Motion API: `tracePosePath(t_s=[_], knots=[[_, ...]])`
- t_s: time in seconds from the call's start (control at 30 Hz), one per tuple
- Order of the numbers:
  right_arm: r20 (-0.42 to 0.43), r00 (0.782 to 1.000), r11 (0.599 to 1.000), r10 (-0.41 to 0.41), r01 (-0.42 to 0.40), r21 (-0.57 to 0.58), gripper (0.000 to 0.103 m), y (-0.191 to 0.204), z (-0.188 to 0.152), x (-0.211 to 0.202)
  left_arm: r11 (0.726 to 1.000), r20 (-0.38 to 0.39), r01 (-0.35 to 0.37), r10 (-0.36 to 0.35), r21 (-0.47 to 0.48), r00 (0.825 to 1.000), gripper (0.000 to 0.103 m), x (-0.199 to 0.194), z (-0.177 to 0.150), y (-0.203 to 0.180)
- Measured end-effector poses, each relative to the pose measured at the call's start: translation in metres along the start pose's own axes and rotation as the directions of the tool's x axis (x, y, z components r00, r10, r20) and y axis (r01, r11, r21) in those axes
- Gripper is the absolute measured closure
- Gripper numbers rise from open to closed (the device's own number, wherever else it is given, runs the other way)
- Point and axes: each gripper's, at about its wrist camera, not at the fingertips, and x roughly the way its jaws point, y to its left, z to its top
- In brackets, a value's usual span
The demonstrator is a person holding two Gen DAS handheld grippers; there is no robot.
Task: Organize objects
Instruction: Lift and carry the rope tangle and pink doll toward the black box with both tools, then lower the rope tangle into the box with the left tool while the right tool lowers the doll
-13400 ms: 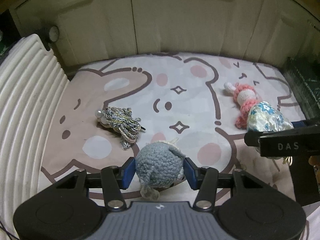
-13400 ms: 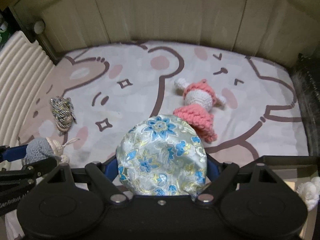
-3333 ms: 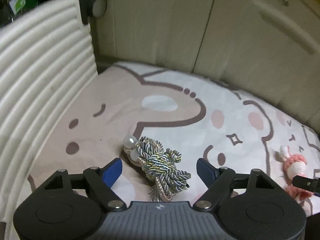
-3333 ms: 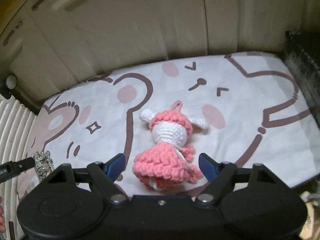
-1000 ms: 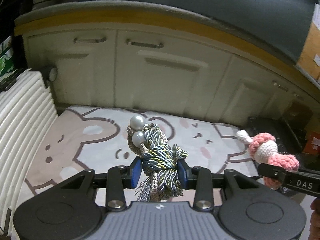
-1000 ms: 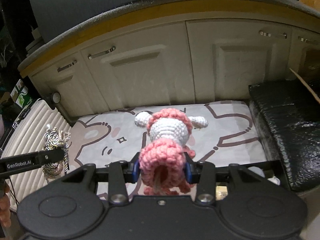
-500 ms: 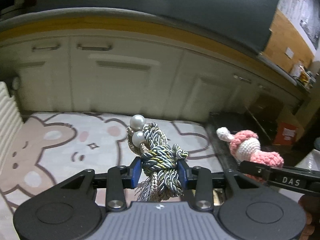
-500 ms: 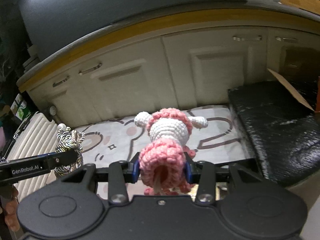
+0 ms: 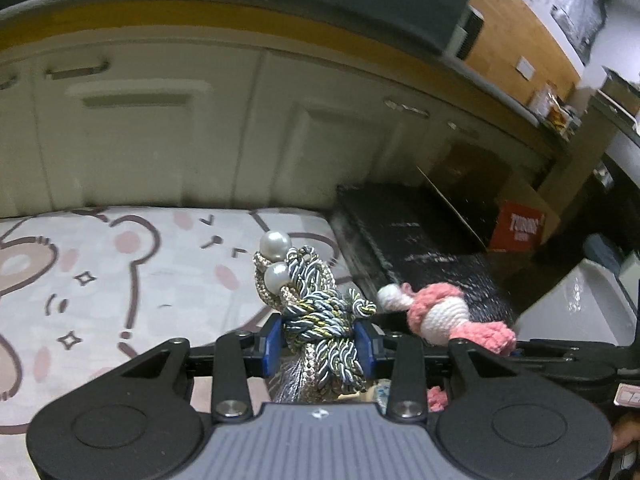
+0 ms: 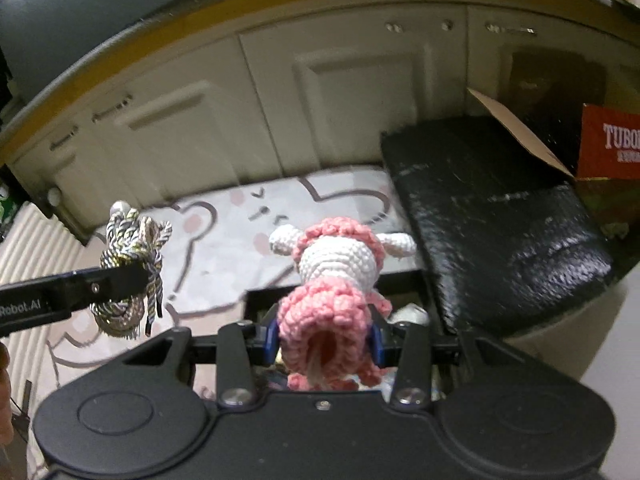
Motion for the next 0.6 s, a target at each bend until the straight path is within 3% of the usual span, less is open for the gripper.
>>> tracePosePath(t_s=[0.23,0.37,0.6], knots=[[-0.079,0.997,0.998,-0.003,-0.003,-0.070,0.060,-0.013,-0.011,0.012,0.999,-0.047,0.039,-0.040,-0.021,0.998,0.063,0.031,-0.001,-0.009],[-0.120,0.992,0.984,0.047,-0.067,-0.164,0.060,-0.009,-0.019,0.016,0.998,-0.066,0.050,-0.051,-0.026,0.996,0.063,0.046,-0.001,-0.012],[-0.206,0.977,0.949,0.048,-0.109,-0.296,0.059,-0.002,-0.032,0.034,0.998,-0.093,0.050,-0.053,-0.038,0.994,0.063,0.065,-0.002,-0.013]])
